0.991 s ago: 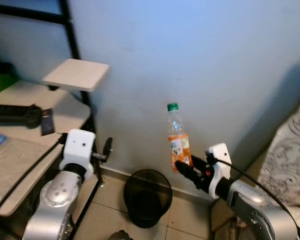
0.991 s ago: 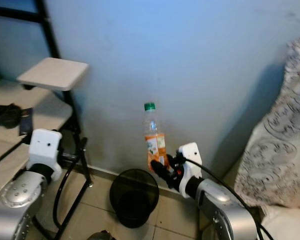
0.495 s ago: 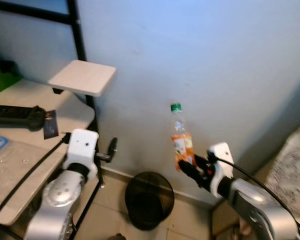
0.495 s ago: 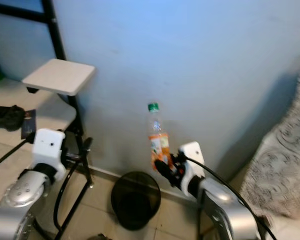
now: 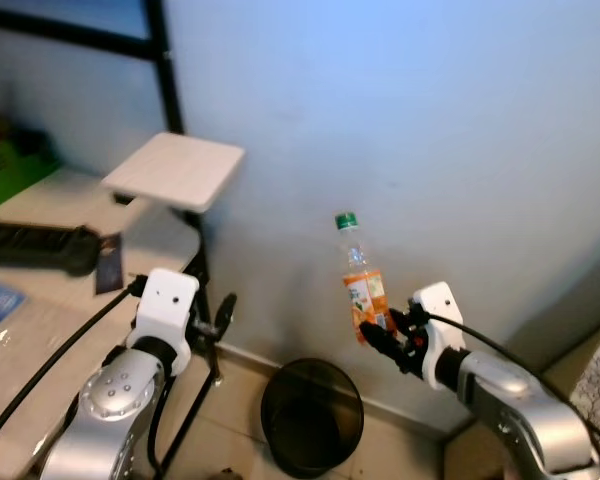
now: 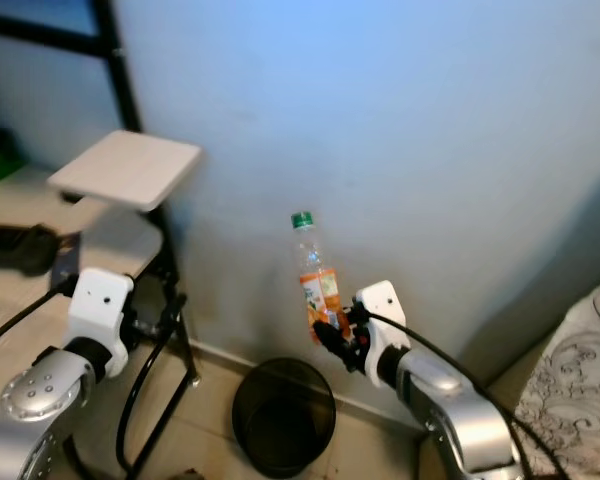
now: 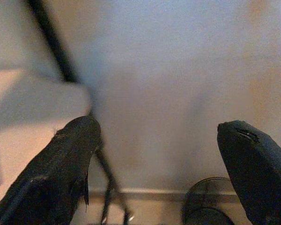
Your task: Clean up the room
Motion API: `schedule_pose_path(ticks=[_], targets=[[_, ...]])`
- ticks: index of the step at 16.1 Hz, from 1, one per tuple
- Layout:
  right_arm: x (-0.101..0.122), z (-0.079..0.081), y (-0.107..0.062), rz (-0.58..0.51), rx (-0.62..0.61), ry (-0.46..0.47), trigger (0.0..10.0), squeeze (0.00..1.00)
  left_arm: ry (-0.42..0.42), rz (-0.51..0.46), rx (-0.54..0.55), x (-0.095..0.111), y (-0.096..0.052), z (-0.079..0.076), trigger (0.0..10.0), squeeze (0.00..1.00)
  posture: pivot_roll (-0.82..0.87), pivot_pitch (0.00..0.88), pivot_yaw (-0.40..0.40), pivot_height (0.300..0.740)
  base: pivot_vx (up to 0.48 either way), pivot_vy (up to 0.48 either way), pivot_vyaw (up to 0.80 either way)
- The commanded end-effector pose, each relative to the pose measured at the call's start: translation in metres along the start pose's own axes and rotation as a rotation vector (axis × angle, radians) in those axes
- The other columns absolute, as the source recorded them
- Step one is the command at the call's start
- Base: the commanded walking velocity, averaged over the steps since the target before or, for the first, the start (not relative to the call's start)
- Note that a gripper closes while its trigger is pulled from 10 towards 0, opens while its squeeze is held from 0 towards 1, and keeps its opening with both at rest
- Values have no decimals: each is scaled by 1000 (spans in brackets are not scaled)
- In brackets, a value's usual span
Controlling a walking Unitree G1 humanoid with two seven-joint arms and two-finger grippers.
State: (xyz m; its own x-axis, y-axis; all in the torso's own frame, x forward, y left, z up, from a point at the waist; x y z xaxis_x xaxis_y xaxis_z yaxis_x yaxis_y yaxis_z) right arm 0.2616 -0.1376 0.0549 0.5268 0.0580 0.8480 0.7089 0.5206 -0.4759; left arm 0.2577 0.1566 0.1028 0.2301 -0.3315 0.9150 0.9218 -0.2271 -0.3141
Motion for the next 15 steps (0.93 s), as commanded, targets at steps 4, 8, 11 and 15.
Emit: schedule_pose_path(ticks=[4,8,11,15], targets=[[-19,-16,8,167,5,-184,10000,0,18,66,-210,-9,-5,-25,10000,0,96,0,-63,740,0,0,0],[-70,-14,34,387,87,-289,10000,0,128,184,-412,-37,-17,-40,10000,0,108,0,-88,740,0,0,0],[-104,-19,48,529,56,-384,10000,0,125,209,-499,-41,-24,-47,10000,0,99,0,-90,740,0,0,0],[-118,-13,61,563,21,-401,10000,0,131,225,-579,-43,-34,-55,10000,0,113,0,-100,740,0,0,0]])
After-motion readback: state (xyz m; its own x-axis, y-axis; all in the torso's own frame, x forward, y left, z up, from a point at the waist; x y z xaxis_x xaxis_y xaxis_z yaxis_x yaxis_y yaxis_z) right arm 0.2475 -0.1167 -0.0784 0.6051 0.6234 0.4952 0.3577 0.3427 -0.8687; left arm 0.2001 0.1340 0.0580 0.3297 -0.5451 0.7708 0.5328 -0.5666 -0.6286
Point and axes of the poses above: a point about 5 cm out from each wrist's last joint towards the gripper, its own y axis pointing out of the wrist towards the gripper, its own x axis along the axis of the wrist's last joint, z = x × y, the point moved 4 cm from there along y, pointing out of the wrist towards the gripper, and after that the axes turned 6 degrees about y, right-handed, at the moved point
